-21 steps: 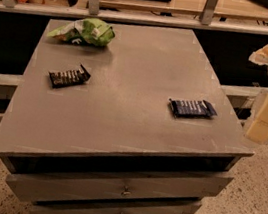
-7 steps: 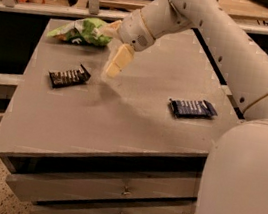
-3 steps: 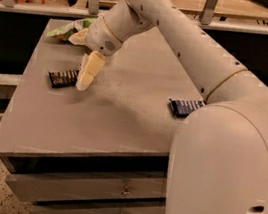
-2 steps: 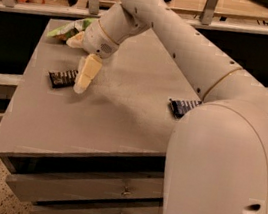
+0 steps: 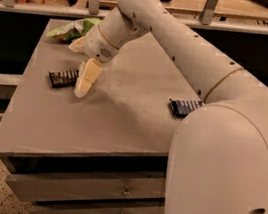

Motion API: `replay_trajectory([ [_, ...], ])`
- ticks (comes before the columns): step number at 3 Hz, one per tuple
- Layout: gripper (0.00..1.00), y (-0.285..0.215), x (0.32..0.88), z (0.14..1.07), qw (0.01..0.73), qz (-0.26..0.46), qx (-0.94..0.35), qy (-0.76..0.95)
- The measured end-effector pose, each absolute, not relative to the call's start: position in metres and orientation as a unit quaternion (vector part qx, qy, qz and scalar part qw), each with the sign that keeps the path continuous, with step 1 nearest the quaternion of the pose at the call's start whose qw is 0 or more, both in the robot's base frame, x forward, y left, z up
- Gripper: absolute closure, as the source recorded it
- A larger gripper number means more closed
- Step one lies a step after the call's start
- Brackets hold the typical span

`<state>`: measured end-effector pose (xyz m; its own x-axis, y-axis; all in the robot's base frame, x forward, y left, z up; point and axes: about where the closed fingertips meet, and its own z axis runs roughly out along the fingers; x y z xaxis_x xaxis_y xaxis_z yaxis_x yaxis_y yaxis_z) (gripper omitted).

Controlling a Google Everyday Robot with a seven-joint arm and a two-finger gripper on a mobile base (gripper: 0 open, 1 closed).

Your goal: Pick rxbar chocolate

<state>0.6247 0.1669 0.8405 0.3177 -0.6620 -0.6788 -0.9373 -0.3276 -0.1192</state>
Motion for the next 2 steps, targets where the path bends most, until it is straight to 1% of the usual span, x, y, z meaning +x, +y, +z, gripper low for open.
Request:
replay_trajectory([
  [1,0.16,0.1657,0.6245,0.8373,0.254,0.264,-0.770,0.523],
  [2,0.39,0.1650,0.6243,0.8351,0.252,0.264,-0.769,0.526],
])
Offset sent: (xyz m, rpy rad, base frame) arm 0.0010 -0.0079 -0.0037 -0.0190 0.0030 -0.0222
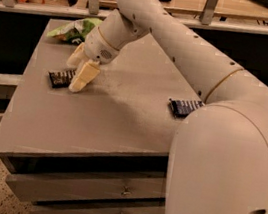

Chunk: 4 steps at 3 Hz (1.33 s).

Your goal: Pick rxbar chocolate

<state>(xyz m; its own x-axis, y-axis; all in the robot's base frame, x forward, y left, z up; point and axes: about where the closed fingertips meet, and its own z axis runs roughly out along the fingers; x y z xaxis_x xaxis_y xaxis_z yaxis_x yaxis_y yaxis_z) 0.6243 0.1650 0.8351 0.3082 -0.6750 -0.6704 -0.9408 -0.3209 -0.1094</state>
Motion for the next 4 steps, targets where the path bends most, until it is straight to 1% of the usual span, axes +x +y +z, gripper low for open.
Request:
replay_trajectory([
  [2,0.86,0.166,0.623,0.833,0.246,0.264,-0.769,0.527],
  [3,1.00,0.166,0.623,0.833,0.246,0.264,-0.769,0.527],
  [4,1.00,0.162,0.628,0.851,0.272,0.284,-0.746,0.537],
])
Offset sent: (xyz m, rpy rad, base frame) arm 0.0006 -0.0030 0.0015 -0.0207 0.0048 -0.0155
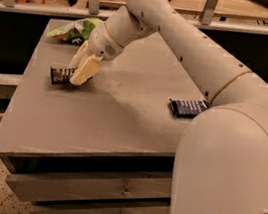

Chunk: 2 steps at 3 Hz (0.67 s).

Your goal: Pick rxbar chocolate

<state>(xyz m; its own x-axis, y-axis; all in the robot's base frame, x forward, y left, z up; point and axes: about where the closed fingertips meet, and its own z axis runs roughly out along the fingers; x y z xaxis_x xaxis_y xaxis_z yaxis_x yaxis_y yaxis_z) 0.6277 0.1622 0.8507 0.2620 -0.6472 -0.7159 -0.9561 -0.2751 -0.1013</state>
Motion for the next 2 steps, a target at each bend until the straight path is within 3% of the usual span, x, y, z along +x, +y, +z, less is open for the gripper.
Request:
replay_trajectory([
  [2,1.00,0.147,0.638,0.903,0.344,0.329,-0.702,0.529],
])
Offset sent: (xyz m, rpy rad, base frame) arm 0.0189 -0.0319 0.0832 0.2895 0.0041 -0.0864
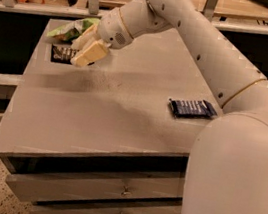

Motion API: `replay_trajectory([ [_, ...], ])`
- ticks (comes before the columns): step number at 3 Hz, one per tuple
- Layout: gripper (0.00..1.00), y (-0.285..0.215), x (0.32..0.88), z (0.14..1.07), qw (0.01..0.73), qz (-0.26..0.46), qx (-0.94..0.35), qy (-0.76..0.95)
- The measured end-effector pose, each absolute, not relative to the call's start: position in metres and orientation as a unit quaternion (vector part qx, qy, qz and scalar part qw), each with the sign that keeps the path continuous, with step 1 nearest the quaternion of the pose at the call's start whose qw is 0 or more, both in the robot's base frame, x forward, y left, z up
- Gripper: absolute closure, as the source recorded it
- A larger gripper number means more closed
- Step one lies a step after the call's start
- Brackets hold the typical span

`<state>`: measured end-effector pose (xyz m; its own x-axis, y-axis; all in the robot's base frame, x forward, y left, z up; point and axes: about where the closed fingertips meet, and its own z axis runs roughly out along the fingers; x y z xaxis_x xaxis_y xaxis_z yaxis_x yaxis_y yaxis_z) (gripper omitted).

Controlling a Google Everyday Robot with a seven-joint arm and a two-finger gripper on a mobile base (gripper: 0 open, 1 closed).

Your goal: Pick rxbar chocolate

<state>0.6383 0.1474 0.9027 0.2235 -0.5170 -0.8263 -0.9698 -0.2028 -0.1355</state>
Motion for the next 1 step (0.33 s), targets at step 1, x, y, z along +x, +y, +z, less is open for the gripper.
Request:
replay_trajectory([
  [1,1.00,0.1475,0.6382,0.9026,0.344,0.329,-0.702,0.529],
])
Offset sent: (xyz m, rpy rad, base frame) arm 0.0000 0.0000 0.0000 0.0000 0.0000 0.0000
